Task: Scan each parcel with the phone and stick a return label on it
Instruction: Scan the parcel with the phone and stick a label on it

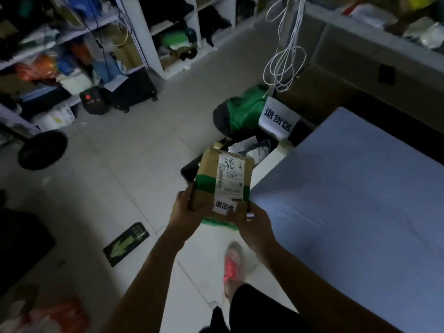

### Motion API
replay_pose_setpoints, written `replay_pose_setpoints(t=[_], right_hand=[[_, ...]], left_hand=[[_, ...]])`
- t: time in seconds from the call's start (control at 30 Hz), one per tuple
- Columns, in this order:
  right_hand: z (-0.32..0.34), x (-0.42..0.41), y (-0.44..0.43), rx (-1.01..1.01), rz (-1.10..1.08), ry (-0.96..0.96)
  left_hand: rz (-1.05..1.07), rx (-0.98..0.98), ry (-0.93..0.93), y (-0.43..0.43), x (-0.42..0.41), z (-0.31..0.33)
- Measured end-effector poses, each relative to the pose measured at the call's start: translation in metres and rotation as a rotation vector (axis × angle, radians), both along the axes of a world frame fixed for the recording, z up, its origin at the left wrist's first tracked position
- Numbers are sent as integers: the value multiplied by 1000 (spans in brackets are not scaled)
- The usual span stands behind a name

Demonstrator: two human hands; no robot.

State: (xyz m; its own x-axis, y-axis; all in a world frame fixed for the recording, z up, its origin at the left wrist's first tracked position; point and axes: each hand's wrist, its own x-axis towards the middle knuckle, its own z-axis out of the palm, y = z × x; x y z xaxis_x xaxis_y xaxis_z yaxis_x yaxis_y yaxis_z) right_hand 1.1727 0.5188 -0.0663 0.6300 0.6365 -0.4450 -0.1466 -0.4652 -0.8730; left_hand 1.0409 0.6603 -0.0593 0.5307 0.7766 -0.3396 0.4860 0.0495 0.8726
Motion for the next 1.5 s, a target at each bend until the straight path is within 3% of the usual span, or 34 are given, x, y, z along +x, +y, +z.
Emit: replay_pose_setpoints(t=[0.2, 0.37, 0.5, 0.73, 0.83, 1.03, 1.5], right_hand=[[-28, 40, 107, -136, -90, -64], [-54, 92, 167, -193, -214, -71], [-80, 126, 206, -217, -435, 107], [-160, 187, 254, -389, -694, 59], [-197, 206, 262, -460, -763, 33], [-252, 224, 266, -587, -652, 20], [-247, 220, 264, -575, -702, 45]], left_hand=[[-198, -20, 123, 121, 58, -15], [-417, -91, 111, 203, 132, -43], [-554, -103, 145, 254, 191, -83], [-871, -20, 204, 303, 303, -175], [-880, 64, 213, 302, 330, -213], [-836, 65, 205, 303, 327, -267], [-777, -75, 273, 307, 333, -278]])
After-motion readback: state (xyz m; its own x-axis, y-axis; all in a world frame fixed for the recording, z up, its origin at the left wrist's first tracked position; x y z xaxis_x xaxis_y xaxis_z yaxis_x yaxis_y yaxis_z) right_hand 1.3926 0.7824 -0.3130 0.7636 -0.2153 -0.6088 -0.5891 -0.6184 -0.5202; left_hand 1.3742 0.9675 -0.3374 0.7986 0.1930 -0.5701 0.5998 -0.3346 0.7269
